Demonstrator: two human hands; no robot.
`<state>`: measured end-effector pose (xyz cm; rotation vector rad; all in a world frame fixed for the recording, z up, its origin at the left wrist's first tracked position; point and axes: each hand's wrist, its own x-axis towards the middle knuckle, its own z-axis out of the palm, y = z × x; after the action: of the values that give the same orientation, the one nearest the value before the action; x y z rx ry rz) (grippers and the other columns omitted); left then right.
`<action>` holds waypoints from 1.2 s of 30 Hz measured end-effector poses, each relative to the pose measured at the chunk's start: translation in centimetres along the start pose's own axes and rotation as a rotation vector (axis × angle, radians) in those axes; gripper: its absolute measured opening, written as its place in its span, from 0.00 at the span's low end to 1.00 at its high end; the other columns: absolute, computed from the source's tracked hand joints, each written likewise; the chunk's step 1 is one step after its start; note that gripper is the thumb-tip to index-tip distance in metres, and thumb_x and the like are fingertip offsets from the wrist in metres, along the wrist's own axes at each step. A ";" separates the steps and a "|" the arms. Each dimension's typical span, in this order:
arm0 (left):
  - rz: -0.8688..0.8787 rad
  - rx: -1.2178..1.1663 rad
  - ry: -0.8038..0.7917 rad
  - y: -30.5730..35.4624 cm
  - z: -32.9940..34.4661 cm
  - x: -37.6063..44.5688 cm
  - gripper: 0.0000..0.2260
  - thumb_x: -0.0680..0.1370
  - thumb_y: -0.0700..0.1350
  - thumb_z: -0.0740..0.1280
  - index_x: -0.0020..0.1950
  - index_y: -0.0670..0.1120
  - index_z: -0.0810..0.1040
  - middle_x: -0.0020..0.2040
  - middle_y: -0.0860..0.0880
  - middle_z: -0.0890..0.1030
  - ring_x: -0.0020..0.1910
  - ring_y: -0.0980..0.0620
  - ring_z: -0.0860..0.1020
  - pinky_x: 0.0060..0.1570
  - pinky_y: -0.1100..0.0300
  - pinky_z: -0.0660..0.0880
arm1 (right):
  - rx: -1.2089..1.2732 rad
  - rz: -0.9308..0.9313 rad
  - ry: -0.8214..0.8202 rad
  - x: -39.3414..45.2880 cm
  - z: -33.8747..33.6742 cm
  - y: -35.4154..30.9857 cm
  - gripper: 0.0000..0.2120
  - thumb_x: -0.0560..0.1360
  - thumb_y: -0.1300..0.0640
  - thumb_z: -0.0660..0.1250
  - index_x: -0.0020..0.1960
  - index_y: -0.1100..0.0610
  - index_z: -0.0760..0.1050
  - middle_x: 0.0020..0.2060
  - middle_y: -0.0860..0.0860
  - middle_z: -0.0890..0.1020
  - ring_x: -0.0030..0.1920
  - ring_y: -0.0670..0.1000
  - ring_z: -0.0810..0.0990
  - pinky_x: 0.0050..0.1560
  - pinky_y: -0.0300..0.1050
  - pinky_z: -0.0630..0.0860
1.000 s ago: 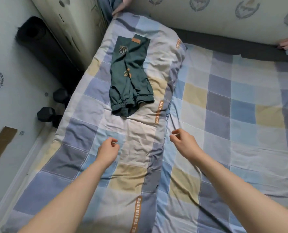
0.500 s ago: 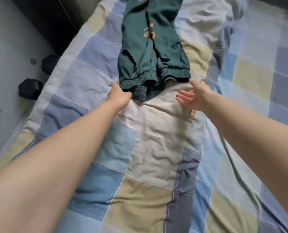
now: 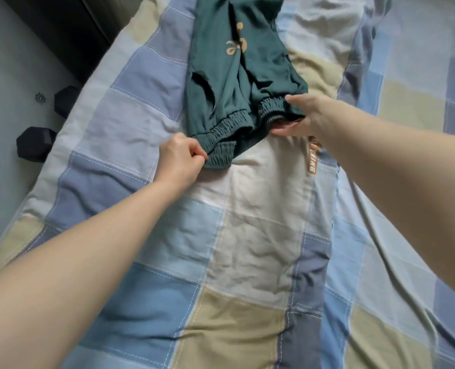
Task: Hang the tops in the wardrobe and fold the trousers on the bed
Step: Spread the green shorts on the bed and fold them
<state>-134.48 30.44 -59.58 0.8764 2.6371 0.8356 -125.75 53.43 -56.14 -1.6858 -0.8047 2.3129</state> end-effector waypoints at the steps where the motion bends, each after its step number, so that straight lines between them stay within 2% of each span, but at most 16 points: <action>1: 0.008 0.001 0.018 -0.5 -0.6 -0.8 0.09 0.70 0.34 0.67 0.39 0.44 0.86 0.38 0.48 0.75 0.38 0.49 0.73 0.41 0.67 0.62 | 0.029 -0.013 0.011 -0.1 0.3 0.1 0.05 0.81 0.62 0.58 0.54 0.63 0.70 0.63 0.57 0.76 0.63 0.58 0.76 0.58 0.56 0.71; 4: -0.032 -0.003 0.104 -2.7 -2.6 -2.5 0.09 0.69 0.33 0.67 0.38 0.44 0.85 0.37 0.48 0.74 0.37 0.49 0.73 0.42 0.64 0.64 | 0.023 -0.091 0.032 0.2 1.0 0.8 0.07 0.82 0.64 0.55 0.58 0.61 0.69 0.65 0.54 0.75 0.64 0.54 0.75 0.62 0.51 0.70; 5: -0.057 -0.005 0.141 -3.6 -3.3 -2.8 0.10 0.69 0.33 0.66 0.38 0.45 0.84 0.38 0.48 0.74 0.37 0.48 0.74 0.42 0.65 0.64 | 0.017 -0.119 0.039 0.4 1.0 0.9 0.11 0.81 0.65 0.55 0.63 0.61 0.68 0.64 0.54 0.76 0.62 0.54 0.76 0.59 0.50 0.72; 7: -0.117 -0.002 0.196 -5.3 -4.6 -3.4 0.10 0.70 0.32 0.65 0.39 0.44 0.84 0.43 0.47 0.73 0.40 0.49 0.74 0.44 0.66 0.64 | -0.005 -0.159 0.081 1.0 0.4 1.5 0.15 0.79 0.67 0.57 0.65 0.60 0.68 0.57 0.55 0.79 0.50 0.54 0.79 0.43 0.48 0.78; 10: -0.199 0.003 0.194 -7.0 -5.3 -4.3 0.10 0.71 0.32 0.64 0.40 0.42 0.84 0.51 0.47 0.70 0.45 0.50 0.74 0.48 0.68 0.65 | 0.006 -0.172 0.127 0.6 -1.0 3.3 0.08 0.76 0.68 0.60 0.53 0.59 0.69 0.40 0.55 0.77 0.37 0.51 0.77 0.33 0.45 0.78; 12: -0.203 0.003 0.183 -7.1 -5.1 -5.2 0.11 0.70 0.31 0.63 0.44 0.42 0.83 0.52 0.47 0.69 0.49 0.45 0.76 0.53 0.65 0.67 | 0.010 -0.181 0.192 -0.2 -2.7 5.2 0.08 0.73 0.68 0.62 0.49 0.59 0.70 0.35 0.55 0.75 0.32 0.50 0.75 0.29 0.42 0.78; 15: -0.164 -0.034 0.041 -6.3 -4.9 -7.4 0.24 0.68 0.28 0.63 0.62 0.43 0.76 0.57 0.47 0.71 0.60 0.43 0.73 0.64 0.61 0.65 | 0.046 -0.180 0.267 -2.2 -6.6 8.2 0.08 0.71 0.69 0.62 0.46 0.60 0.71 0.32 0.55 0.73 0.25 0.49 0.70 0.25 0.38 0.75; 17: -0.175 -0.013 -0.097 -5.7 -4.6 -9.2 0.32 0.68 0.28 0.62 0.70 0.47 0.71 0.65 0.46 0.73 0.66 0.45 0.70 0.67 0.62 0.61 | 0.074 -0.151 0.278 -4.2 -9.4 10.0 0.08 0.71 0.69 0.62 0.47 0.59 0.71 0.34 0.55 0.75 0.30 0.50 0.74 0.30 0.42 0.77; 19: -0.221 0.071 -0.210 -5.2 -4.5 -11.4 0.31 0.69 0.29 0.62 0.69 0.50 0.75 0.65 0.46 0.77 0.65 0.44 0.72 0.66 0.57 0.66 | 0.112 -0.097 0.267 -6.9 -12.1 11.4 0.07 0.73 0.69 0.62 0.46 0.59 0.71 0.37 0.55 0.77 0.37 0.53 0.79 0.36 0.47 0.79; 22: -0.377 0.087 -0.216 -4.2 -5.5 -14.6 0.15 0.71 0.36 0.64 0.52 0.48 0.83 0.45 0.42 0.83 0.49 0.40 0.77 0.51 0.52 0.74 | 0.190 -0.019 0.249 -11.7 -14.8 12.4 0.04 0.76 0.68 0.61 0.45 0.61 0.71 0.38 0.57 0.79 0.39 0.55 0.80 0.33 0.54 0.82; 24: -0.424 0.063 -0.224 -2.7 -7.1 -16.7 0.05 0.72 0.43 0.63 0.40 0.45 0.78 0.36 0.41 0.81 0.43 0.38 0.76 0.46 0.49 0.75 | 0.249 -0.020 0.235 -15.5 -16.6 12.7 0.04 0.78 0.67 0.59 0.47 0.62 0.71 0.41 0.59 0.79 0.41 0.55 0.80 0.37 0.58 0.81; 25: -0.430 0.075 -0.241 -2.2 -7.9 -17.9 0.07 0.73 0.46 0.63 0.37 0.44 0.74 0.34 0.40 0.79 0.42 0.37 0.75 0.44 0.49 0.75 | 0.274 -0.022 0.228 -17.3 -17.4 12.9 0.04 0.79 0.66 0.58 0.48 0.62 0.71 0.43 0.59 0.79 0.43 0.55 0.80 0.43 0.61 0.80; 27: -0.438 0.155 -0.293 -0.4 -9.7 -20.8 0.09 0.75 0.46 0.63 0.36 0.45 0.70 0.35 0.40 0.77 0.41 0.38 0.72 0.42 0.51 0.71 | 0.308 -0.022 0.219 -21.3 -19.1 13.1 0.06 0.80 0.66 0.56 0.52 0.61 0.71 0.45 0.58 0.80 0.45 0.54 0.80 0.48 0.61 0.78; 31: -0.353 0.242 -0.339 3.8 -14.4 -27.0 0.09 0.76 0.47 0.64 0.37 0.49 0.68 0.40 0.45 0.75 0.42 0.42 0.71 0.40 0.54 0.69 | 0.426 -0.029 0.282 -30.4 -21.1 13.1 0.11 0.79 0.67 0.56 0.58 0.60 0.71 0.43 0.58 0.82 0.43 0.55 0.81 0.31 0.54 0.80; 34: -0.213 0.297 -0.474 6.5 -17.2 -31.5 0.06 0.75 0.47 0.65 0.40 0.49 0.70 0.51 0.52 0.69 0.50 0.45 0.72 0.49 0.54 0.72 | 0.282 -0.179 0.326 -37.0 -21.4 12.2 0.09 0.79 0.66 0.58 0.55 0.56 0.73 0.47 0.55 0.82 0.45 0.54 0.80 0.40 0.52 0.79; 36: -0.127 0.344 -0.599 8.4 -18.8 -34.0 0.05 0.75 0.47 0.64 0.41 0.48 0.71 0.52 0.53 0.69 0.53 0.47 0.73 0.52 0.54 0.72 | 0.140 -0.321 0.339 -41.5 -21.2 11.1 0.07 0.80 0.63 0.60 0.52 0.52 0.71 0.50 0.52 0.80 0.46 0.51 0.79 0.41 0.49 0.78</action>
<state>-110.88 6.86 -37.93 0.8562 2.2828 0.0541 -89.93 32.92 -31.94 -1.6799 -0.7571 1.7690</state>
